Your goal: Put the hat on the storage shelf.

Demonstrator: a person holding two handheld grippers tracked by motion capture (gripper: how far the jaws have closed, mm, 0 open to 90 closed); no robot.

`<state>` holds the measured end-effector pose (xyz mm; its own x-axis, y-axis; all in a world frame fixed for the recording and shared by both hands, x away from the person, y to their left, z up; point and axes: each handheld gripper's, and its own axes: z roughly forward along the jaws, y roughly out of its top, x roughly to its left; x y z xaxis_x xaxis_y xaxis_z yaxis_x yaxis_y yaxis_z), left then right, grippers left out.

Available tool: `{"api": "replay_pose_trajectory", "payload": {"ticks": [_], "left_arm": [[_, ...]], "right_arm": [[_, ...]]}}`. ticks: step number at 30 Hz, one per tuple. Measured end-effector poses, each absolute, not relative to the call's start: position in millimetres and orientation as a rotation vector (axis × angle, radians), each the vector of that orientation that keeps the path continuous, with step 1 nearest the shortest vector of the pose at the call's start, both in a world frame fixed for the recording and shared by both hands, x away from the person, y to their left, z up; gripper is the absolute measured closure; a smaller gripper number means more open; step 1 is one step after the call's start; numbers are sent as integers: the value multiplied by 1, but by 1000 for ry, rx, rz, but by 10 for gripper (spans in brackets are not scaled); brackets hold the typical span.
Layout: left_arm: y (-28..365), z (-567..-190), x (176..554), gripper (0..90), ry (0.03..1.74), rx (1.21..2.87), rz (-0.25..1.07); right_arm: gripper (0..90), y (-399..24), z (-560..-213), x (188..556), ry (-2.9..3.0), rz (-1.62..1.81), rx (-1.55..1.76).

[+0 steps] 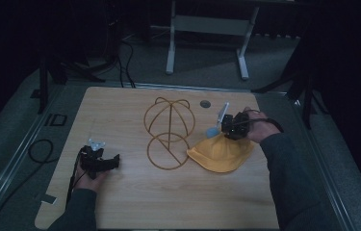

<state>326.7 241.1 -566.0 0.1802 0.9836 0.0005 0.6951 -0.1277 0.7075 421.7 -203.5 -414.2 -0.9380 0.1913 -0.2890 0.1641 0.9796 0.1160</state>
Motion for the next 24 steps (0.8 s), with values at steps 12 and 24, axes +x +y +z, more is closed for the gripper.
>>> {"api": "replay_pose_trajectory", "payload": {"ticks": [12, 24], "left_arm": [[241, -566, 327, 114, 1575, 1887, 654], [241, -566, 327, 114, 1573, 1890, 655]], "right_arm": [[845, -214, -402, 425, 2809, 238, 363], [846, -231, -386, 435, 2776, 364, 496]]}}
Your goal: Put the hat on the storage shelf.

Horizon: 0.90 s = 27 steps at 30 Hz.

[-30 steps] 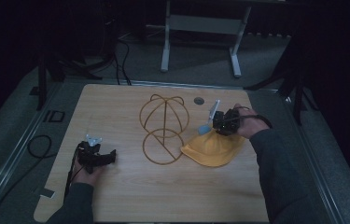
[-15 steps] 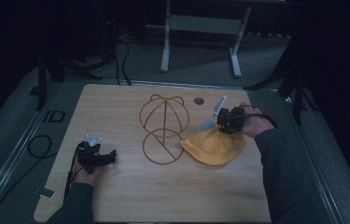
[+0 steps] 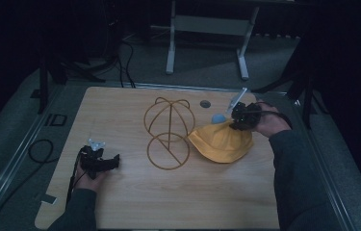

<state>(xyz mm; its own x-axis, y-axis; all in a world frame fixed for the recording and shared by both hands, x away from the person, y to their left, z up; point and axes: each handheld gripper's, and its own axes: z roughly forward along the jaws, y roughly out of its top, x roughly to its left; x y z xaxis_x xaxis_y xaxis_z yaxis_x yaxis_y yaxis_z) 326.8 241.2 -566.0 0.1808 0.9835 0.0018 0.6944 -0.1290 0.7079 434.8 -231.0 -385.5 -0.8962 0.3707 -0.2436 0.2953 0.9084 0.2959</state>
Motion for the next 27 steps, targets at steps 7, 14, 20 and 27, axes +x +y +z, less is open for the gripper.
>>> {"api": "replay_pose_trajectory", "payload": {"ticks": [7, 14, 20, 27], "left_arm": [[241, -566, 327, 114, 1575, 1887, 654], [241, -566, 327, 114, 1575, 1887, 654], [241, -566, 327, 114, 1574, 1887, 655], [241, -566, 327, 114, 1574, 1887, 655]], "right_arm": [[846, -239, -374, 437, 2754, 422, 524], [845, -249, -362, 438, 2728, 456, 552], [846, -257, -352, 441, 2703, 491, 583], [846, -267, -338, 444, 2667, 557, 618]]}}
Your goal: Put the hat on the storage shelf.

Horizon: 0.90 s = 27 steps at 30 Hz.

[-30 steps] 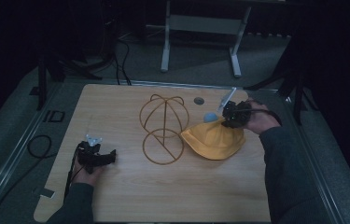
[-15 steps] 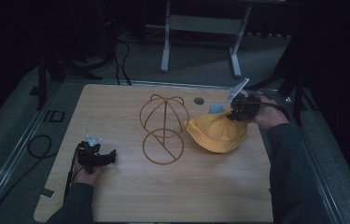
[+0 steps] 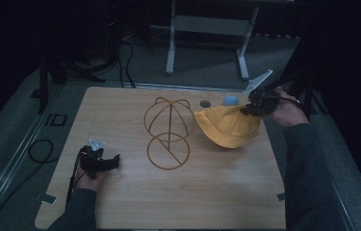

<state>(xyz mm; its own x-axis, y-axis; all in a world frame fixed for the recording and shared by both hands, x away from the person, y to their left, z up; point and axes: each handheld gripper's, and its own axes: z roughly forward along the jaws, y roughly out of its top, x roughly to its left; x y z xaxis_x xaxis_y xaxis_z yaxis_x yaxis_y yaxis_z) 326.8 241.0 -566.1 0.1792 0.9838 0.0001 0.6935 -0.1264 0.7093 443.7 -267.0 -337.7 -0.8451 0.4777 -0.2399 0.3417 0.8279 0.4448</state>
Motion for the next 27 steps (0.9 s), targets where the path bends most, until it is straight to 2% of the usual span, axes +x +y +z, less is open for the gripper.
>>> {"api": "replay_pose_trajectory", "payload": {"ticks": [27], "left_arm": [[241, -566, 327, 114, 1576, 1888, 652]], "right_arm": [[846, -264, -308, 445, 2606, 734, 610]]}}
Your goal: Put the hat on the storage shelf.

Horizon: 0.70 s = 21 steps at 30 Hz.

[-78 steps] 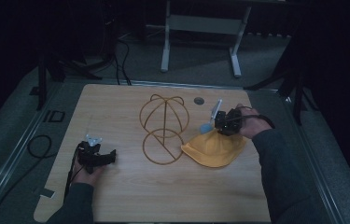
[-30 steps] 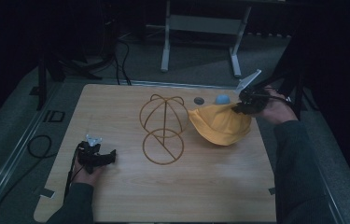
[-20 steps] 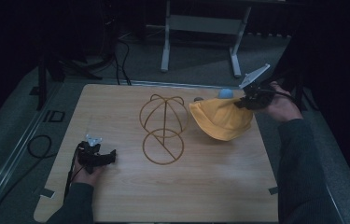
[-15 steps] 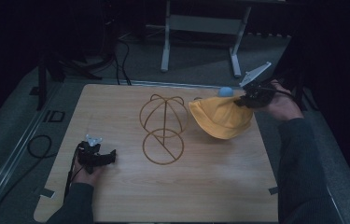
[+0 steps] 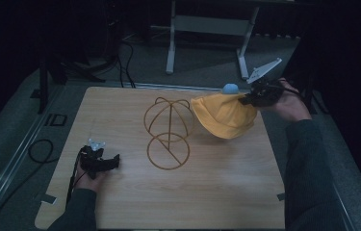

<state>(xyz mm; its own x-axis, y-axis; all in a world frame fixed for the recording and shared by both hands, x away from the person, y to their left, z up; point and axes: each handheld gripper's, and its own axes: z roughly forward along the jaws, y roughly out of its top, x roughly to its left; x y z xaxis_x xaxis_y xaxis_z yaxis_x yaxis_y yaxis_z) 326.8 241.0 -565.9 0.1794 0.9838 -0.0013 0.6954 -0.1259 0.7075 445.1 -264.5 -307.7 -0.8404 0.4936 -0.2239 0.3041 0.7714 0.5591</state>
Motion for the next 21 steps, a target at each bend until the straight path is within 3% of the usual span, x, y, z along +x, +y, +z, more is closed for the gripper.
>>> {"api": "replay_pose_trajectory", "payload": {"ticks": [21], "left_arm": [[241, -566, 327, 115, 1575, 1892, 651]], "right_arm": [[847, -243, -277, 441, 2587, 885, 516]]}}
